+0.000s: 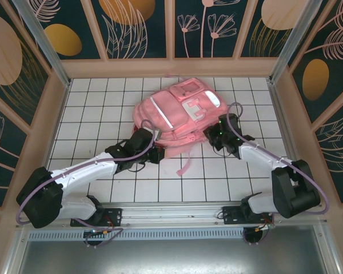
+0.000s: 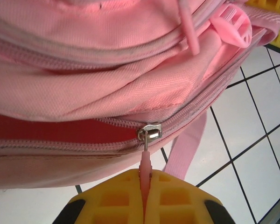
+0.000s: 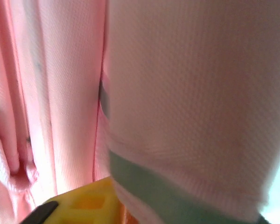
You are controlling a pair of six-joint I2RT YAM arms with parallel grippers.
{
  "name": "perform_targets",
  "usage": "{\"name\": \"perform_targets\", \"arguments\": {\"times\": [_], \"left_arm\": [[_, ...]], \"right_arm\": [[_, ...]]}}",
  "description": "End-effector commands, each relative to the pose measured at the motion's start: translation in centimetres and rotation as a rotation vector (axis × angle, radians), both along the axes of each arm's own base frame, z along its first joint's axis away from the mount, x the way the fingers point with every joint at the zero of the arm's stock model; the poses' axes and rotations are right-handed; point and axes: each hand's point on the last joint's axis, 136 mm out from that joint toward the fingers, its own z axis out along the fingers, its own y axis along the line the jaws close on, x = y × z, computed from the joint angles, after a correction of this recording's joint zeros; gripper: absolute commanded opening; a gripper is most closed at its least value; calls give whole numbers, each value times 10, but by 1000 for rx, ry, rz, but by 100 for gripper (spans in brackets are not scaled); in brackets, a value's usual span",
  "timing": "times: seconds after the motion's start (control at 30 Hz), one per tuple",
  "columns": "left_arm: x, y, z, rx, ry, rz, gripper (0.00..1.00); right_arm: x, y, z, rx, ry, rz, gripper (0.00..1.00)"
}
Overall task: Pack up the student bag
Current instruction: Zip the student bag at the center of the table.
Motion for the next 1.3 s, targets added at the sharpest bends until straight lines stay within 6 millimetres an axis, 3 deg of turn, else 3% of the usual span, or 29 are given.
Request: {"name": "perform_targets", "arguments": {"times": [0.0,0.13,0.3,0.47,0.63,0.8,1.0,1.13,1.27], "left_arm": [[-2,8,-6,13,35,21,0],[-2,-1,-1,-20,40,-7,0],[-1,-10,7,-52,35,-34,0],[-1,-21,21,-99,27,-64,0],[-5,-40,30,-118,19,-111,0],[-7,-55,37,-137,9,-143,0],[-15,-75,49,-172,5,-211,0],[-22,-83,60,-192,-9,-254,0],[-26,-78,63,-191,-22,-261,0]], "right_arm": [[20,-21,26,-63,-80,-71,42],[0,-13,43,6,-73,-65,48],[-39,29,60,108,-68,7,47],[-72,66,49,181,5,77,47],[-90,80,29,203,66,101,48],[-97,83,24,216,62,108,48],[-83,80,24,205,2,63,47],[-71,76,19,169,-26,49,39],[-62,72,8,123,-22,61,20]]}}
